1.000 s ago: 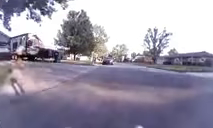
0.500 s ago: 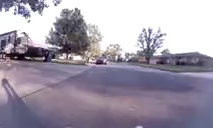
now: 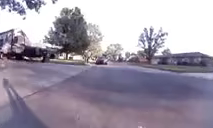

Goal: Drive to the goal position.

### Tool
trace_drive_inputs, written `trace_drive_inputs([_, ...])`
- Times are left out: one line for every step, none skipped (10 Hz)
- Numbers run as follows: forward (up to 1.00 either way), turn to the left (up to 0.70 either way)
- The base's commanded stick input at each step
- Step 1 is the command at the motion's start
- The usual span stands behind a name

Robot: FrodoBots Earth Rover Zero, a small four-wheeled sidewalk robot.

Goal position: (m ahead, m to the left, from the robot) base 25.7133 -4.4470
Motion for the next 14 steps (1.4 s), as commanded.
trace_drive_inputs([1.00,0.00])
trace_drive_inputs([1.00,0.00])
trace_drive_inputs([1.00,0.00])
trace_drive_inputs([1.00,0.00])
trace_drive_inputs([1.00,0.00])
trace_drive_inputs([1.00,0.00])
trace_drive_inputs([1.00,0.00])
trace_drive_inputs([1.00,0.00])
trace_drive_inputs([1.00,0.00])
trace_drive_inputs([1.00,0.00])
trace_drive_inputs([1.00,0.00])
trace_drive_inputs([1.00,0.00])
trace_drive_inputs([1.00,0.00])
trace_drive_inputs([1.00,0.00])
